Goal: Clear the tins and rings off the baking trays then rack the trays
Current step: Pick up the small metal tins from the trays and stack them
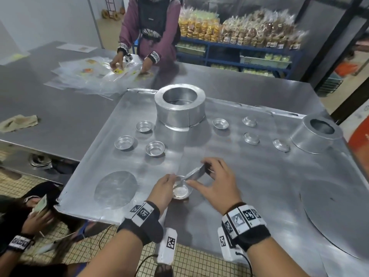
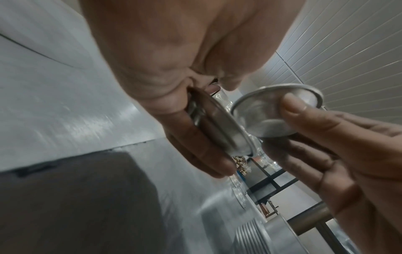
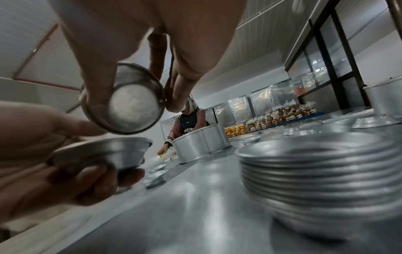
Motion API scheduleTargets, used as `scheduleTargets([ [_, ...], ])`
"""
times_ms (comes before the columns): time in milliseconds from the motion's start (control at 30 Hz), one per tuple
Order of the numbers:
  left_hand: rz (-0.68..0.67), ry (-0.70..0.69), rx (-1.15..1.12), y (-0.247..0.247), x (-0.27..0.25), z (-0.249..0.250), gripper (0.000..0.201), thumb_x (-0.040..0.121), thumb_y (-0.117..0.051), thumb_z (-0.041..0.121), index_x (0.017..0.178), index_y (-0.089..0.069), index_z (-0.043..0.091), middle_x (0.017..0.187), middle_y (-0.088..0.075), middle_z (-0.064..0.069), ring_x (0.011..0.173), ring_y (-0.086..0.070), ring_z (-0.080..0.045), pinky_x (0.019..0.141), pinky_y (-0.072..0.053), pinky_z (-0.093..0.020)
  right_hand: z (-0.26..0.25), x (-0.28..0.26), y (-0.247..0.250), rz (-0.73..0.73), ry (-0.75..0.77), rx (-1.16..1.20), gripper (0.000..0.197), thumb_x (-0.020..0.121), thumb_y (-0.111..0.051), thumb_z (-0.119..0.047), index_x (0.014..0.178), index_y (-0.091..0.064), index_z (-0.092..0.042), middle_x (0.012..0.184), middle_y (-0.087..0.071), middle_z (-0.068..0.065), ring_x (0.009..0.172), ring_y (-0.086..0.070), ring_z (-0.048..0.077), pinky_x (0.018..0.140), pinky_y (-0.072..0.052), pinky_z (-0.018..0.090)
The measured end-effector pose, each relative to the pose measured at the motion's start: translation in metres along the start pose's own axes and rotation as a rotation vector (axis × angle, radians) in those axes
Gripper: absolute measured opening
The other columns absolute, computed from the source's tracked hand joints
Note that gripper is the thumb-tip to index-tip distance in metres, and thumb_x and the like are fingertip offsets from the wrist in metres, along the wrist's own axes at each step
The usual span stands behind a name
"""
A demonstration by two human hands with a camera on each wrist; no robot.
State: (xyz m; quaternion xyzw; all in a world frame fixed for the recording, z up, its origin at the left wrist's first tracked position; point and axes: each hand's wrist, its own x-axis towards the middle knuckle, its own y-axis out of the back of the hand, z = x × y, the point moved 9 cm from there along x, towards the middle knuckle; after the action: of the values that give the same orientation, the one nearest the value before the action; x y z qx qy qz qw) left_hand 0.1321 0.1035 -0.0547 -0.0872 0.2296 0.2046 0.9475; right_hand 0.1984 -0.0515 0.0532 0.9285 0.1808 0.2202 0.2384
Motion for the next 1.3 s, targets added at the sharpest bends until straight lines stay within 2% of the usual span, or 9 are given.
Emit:
scheduleTargets([
  [67,-0.049,0.007,-0.031,-0.005,-0.009,0.002,0.053,0.103,-0.038,0.052,0.109,-0.072,0.012,0.105,-0.074,-0.016,0.098,-0.071,-0.035,0.089,-0.056,-0.055,-0.001,-0.008,-0.004,-0.021,0.011,0.017,0.061,0.063,-0.089,-0.044,0.112,-0.06,-0.021,0.108,-0.057,-0.011,0.098,-0.061,0.006,0.089,-0.052,0.02],
  [133,-0.084,0.005,-0.058,-0.009,-0.015,0.004,0.053,0.101,-0.041,0.054,0.114,-0.069,0.011,0.106,-0.073,-0.019,0.099,-0.071,-0.037,0.087,-0.058,-0.054,0.001,-0.015,-0.012,-0.069,-0.005,0.018,0.059,0.064,-0.089,-0.042,0.111,-0.06,-0.024,0.107,-0.06,-0.014,0.098,-0.061,0.005,0.09,-0.052,0.021],
  [333,-0.043,-0.042,-0.036,0.002,-0.021,0.006,0.016,0.096,-0.054,0.001,0.11,-0.059,0.006,0.108,-0.065,-0.027,0.087,-0.069,-0.034,0.073,-0.061,-0.045,0.011,-0.028,-0.043,-0.22,-0.099,0.059,0.055,0.066,-0.085,-0.041,0.113,-0.057,-0.034,0.119,-0.063,-0.021,0.108,-0.062,-0.002,0.098,-0.051,0.027],
  [533,-0.013,-0.106,0.059,0.034,-0.013,0.014,0.021,0.096,-0.048,-0.006,0.11,-0.056,0.007,0.095,-0.064,-0.017,0.078,-0.066,-0.025,0.061,-0.058,-0.036,0.007,-0.022,-0.077,-0.308,-0.105,0.08,0.056,0.069,-0.083,-0.04,0.118,-0.057,-0.032,0.13,-0.059,-0.02,0.115,-0.06,-0.002,0.101,-0.05,0.026],
  [633,0.007,-0.139,0.137,0.056,0.004,0.018,0.025,0.092,-0.049,-0.006,0.108,-0.058,0.011,0.097,-0.065,-0.018,0.08,-0.064,-0.026,0.065,-0.059,-0.04,0.011,-0.011,-0.103,-0.385,-0.147,0.077,0.06,0.066,-0.085,-0.041,0.118,-0.057,-0.031,0.134,-0.058,-0.017,0.116,-0.06,0.001,0.103,-0.048,0.025],
  [733,0.047,-0.162,0.25,0.088,0.02,0.024,0.026,0.08,-0.055,0.009,0.1,-0.063,0.023,0.092,-0.068,-0.011,0.085,-0.065,-0.03,0.08,-0.058,-0.058,0.01,0.006,-0.13,-0.435,-0.184,0.111,0.061,0.064,-0.087,-0.029,0.119,-0.06,-0.027,0.123,-0.065,-0.006,0.112,-0.063,0.003,0.102,-0.049,0.025],
  [933,0.044,-0.151,0.345,0.15,0.052,0.032,0.026,0.074,-0.053,0.011,0.089,-0.065,0.028,0.09,-0.068,-0.015,0.092,-0.067,-0.042,0.077,-0.057,-0.061,0.005,0.051,-0.19,-0.61,-0.209,-0.13,0.05,0.075,-0.064,-0.014,0.124,-0.06,-0.023,0.12,-0.065,0.001,0.112,-0.061,0.01,0.1,-0.05,0.031],
  [1100,0.037,-0.117,0.461,0.188,0.069,0.047,0.03,0.075,-0.053,0.001,0.089,-0.067,0.023,0.083,-0.068,-0.007,0.087,-0.068,-0.036,0.075,-0.059,-0.056,0.023,0.11,-0.201,-0.369,-0.35,-0.515,0.03,0.085,-0.057,-0.02,0.113,-0.067,-0.014,0.112,-0.067,0.012,0.105,-0.063,0.031,0.09,-0.051,0.033],
  [1300,0.051,-0.091,0.538,0.223,0.088,0.049,0.039,0.079,-0.054,-0.008,0.079,-0.067,0.029,0.072,-0.064,0.001,0.069,-0.06,-0.021,0.056,-0.051,-0.029,0.053,0.151,-0.205,-0.272,-0.536,-0.691,0.032,0.089,-0.06,-0.037,0.102,-0.066,-0.007,0.105,-0.069,0.013,0.102,-0.065,0.031,0.082,-0.05,0.032],
])
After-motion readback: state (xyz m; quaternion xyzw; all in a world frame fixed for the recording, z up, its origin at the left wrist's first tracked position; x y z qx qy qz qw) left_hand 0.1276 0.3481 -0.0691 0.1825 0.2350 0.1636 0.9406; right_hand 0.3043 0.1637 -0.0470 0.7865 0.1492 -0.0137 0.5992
